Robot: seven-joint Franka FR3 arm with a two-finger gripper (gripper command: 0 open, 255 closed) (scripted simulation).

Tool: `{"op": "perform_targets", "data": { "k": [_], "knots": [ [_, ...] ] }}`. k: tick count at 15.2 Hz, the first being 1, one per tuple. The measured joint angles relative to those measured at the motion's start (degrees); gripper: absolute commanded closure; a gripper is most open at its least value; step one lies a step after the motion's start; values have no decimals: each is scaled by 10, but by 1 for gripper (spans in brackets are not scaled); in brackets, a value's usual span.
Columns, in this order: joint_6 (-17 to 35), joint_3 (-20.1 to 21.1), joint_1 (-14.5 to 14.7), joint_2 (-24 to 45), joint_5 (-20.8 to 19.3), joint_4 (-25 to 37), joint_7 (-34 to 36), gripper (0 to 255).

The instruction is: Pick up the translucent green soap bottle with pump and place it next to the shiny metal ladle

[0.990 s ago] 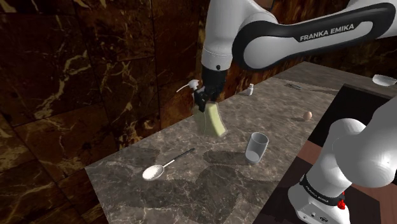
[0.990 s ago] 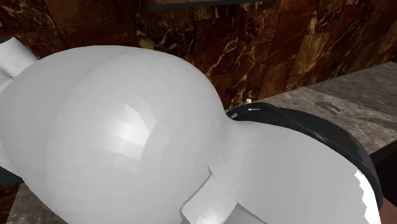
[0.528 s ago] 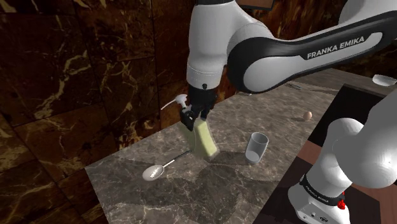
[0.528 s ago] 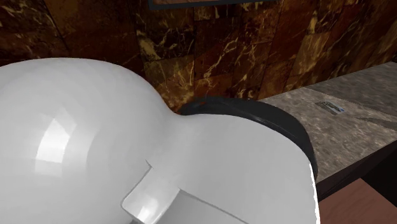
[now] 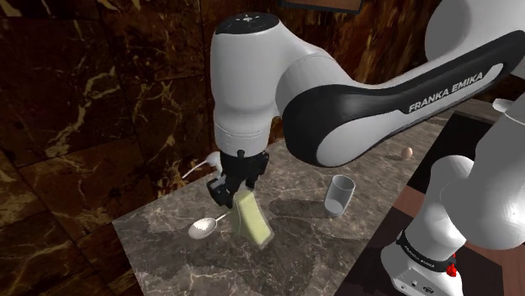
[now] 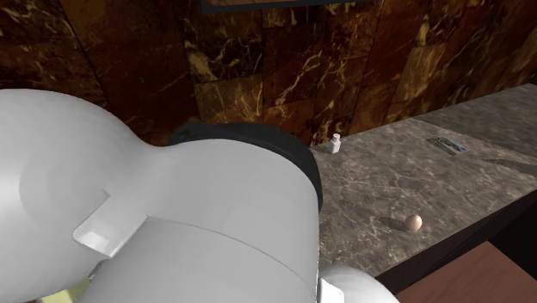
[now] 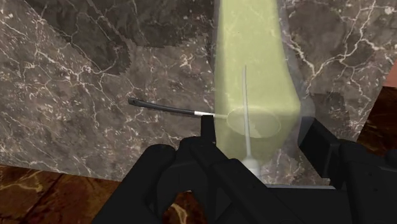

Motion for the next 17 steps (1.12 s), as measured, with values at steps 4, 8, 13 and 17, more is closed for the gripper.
{"op": "perform_targets", "data": {
  "k": [4, 8, 13, 17],
  "knots": [
    [-10, 29, 28, 66, -31, 57, 69, 255],
    [-25, 46, 62, 138, -68, 123, 128, 255],
    [-7, 48, 75, 166, -85, 124, 154, 255],
    [19, 45, 77, 177, -95, 107, 165, 255]
  ]
}}
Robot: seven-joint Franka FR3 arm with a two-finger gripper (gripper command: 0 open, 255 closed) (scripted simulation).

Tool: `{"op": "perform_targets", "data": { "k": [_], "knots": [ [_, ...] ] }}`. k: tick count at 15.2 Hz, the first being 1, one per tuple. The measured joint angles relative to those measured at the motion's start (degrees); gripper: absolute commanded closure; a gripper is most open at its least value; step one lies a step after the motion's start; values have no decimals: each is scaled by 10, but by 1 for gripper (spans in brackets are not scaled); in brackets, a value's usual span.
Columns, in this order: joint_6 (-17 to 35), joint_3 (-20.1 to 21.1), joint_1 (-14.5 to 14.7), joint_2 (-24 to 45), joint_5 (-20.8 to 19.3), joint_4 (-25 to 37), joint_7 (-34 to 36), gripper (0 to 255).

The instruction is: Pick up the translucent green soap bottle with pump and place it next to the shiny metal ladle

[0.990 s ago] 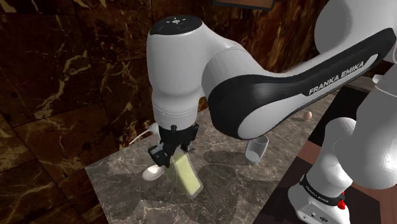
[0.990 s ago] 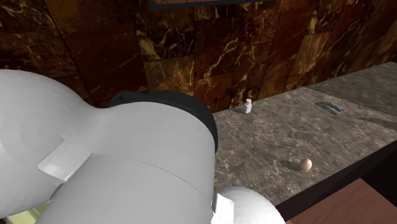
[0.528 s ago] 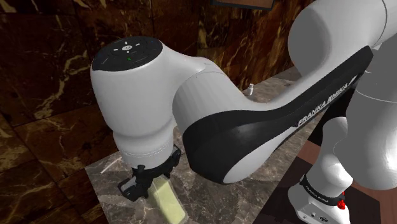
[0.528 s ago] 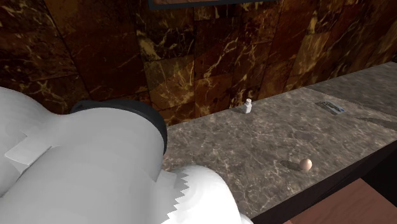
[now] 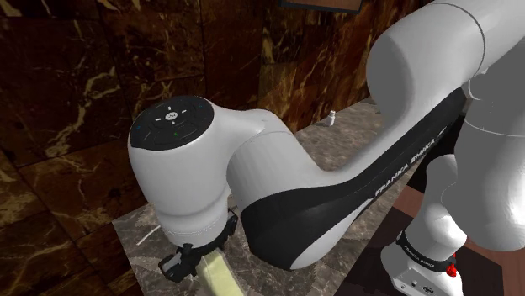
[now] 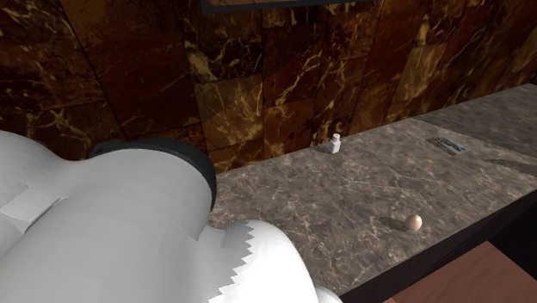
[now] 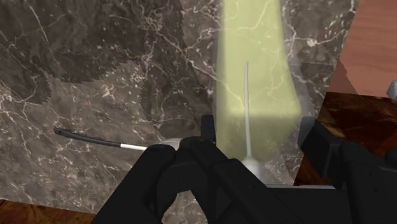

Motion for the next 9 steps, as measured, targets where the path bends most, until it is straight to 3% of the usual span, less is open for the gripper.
{"op": "perform_targets", "data": {
  "k": [9],
  "knots": [
    [61, -8, 4, 28, -26, -35, 24, 255]
  ]
}}
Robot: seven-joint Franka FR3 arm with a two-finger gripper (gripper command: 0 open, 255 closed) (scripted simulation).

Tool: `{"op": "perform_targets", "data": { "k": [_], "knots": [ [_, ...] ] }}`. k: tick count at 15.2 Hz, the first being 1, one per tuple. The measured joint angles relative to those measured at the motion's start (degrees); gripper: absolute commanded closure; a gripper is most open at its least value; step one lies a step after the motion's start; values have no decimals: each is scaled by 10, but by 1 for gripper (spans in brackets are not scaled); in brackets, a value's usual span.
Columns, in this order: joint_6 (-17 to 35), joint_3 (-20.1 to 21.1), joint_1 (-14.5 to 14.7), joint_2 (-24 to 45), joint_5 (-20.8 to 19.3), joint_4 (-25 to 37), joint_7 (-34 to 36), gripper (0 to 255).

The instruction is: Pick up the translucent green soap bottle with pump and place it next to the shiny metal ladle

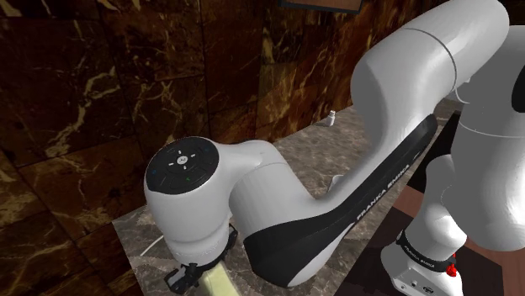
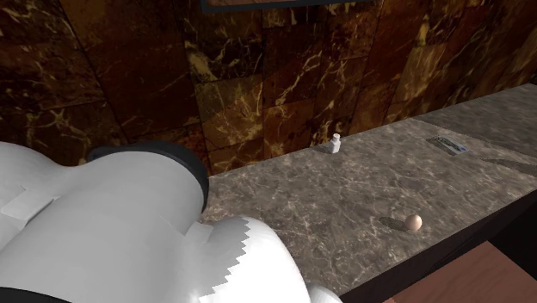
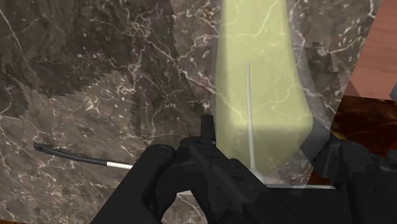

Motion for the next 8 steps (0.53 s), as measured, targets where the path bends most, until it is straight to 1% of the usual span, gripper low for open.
{"op": "perform_targets", "data": {
  "k": [7, 8],
  "knots": [
    [4, -2, 2, 8, -6, 3, 5, 255],
    [5, -2, 1, 7, -5, 2, 4, 0]
  ]
}}
